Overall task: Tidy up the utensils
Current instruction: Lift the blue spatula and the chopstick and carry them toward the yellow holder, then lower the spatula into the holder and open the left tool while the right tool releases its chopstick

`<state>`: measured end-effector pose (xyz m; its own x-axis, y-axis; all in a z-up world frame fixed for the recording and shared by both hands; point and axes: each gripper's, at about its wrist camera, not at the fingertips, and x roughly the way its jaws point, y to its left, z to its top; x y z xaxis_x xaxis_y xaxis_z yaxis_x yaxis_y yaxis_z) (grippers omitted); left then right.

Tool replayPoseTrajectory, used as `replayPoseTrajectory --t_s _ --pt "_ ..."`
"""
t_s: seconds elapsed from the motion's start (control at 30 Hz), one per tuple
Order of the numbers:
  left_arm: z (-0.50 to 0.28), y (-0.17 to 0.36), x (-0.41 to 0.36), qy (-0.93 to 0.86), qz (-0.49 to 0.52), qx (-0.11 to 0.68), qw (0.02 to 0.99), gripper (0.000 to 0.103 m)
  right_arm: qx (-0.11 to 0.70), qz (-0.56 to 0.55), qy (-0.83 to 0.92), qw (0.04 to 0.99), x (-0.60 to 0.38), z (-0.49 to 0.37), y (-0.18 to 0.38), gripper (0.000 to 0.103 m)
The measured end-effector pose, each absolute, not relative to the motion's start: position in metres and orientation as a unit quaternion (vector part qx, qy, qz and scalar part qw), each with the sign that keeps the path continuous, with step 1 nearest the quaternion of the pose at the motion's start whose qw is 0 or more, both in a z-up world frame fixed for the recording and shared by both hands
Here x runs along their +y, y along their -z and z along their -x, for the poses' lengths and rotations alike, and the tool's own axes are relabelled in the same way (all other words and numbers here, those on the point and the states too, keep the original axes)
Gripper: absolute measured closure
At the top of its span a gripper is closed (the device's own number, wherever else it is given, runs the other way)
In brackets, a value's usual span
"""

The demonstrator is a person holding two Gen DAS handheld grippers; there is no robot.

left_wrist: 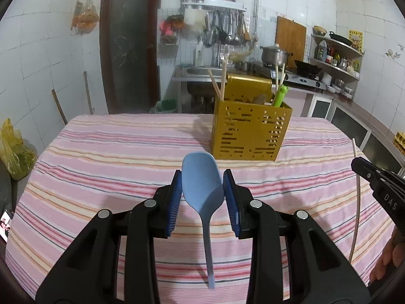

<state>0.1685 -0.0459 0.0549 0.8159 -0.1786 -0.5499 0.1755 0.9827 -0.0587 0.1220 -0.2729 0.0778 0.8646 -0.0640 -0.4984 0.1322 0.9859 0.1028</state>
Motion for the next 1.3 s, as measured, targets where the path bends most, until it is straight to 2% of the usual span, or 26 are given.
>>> replayPoseTrajectory --t_s 0.8,1.3 --pt "-0.159 -0.087 -0.046 0.099 0.011 0.234 0.967 0.072 0.195 -0.074 0.048 0.977 -0.283 -0.128 -0.101 0.097" --pt "-0.179 -0.102 -0.048 0.106 0.014 0.217 0.97 0.072 0.158 -0.07 0.045 0.984 -0.293 -0.148 -0.114 0.097"
